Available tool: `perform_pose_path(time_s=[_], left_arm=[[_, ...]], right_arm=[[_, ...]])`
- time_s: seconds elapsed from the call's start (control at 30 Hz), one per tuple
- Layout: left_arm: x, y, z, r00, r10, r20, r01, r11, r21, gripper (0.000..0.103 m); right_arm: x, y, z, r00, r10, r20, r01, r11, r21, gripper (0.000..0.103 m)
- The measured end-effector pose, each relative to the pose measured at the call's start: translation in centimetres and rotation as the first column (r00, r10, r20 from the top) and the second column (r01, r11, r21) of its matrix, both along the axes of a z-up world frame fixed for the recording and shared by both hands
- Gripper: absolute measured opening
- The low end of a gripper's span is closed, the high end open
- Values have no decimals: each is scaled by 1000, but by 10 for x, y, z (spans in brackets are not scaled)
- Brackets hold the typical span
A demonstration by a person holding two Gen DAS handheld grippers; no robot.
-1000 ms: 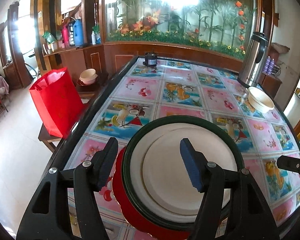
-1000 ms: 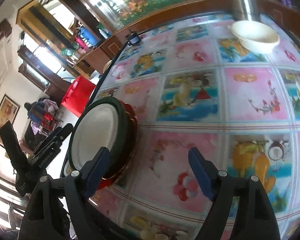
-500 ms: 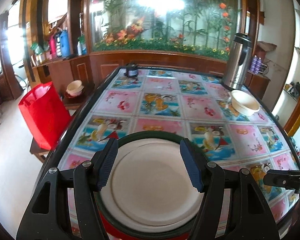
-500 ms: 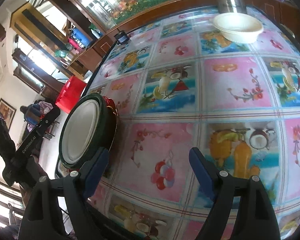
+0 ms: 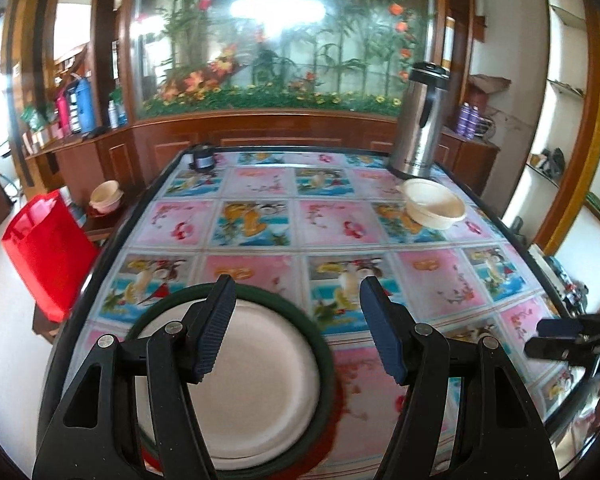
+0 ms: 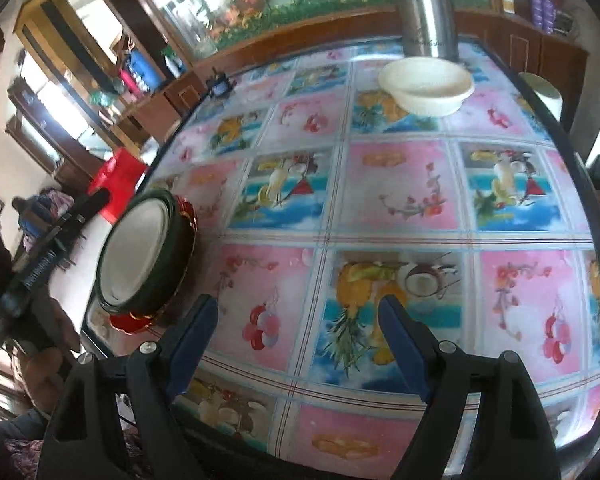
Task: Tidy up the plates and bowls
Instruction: 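Move the left gripper toward the cream paper bowl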
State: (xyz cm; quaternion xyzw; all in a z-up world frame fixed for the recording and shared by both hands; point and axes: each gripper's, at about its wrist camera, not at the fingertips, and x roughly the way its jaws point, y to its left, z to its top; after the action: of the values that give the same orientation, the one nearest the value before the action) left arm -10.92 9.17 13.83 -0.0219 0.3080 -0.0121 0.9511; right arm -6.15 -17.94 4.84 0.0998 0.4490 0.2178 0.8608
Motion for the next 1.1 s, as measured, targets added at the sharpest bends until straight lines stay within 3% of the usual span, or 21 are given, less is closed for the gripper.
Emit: perform_pose_path(time_s=[0.3, 0.47, 0.6, 0.73, 0.93, 1.1], left_arm=[[29, -61, 24, 996, -84, 38, 84, 996, 19, 65], [61, -99, 38, 989, -143, 23, 143, 990, 19, 65], [98, -126, 38, 988, -151, -9, 151, 988, 39, 65], [149, -145, 19, 982, -154, -113, 153, 988, -16, 65], [206, -160, -8, 971, -109, -214, 90, 991, -96, 65], [246, -177, -29, 961, -62, -268, 41, 996, -84, 65]], right_arm=[[4, -68, 63, 974, -161, 163, 157, 987, 33, 83], [36, -91, 83, 950, -219, 224, 221, 975, 18, 88], [79, -98, 77, 954, -226, 197, 231, 973, -6, 88], [112, -95, 61, 964, -193, 183, 201, 979, -29, 88], [170, -101, 31, 978, -176, 111, 181, 983, -37, 88], [220, -102, 10, 982, -165, 92, 174, 979, -101, 88]])
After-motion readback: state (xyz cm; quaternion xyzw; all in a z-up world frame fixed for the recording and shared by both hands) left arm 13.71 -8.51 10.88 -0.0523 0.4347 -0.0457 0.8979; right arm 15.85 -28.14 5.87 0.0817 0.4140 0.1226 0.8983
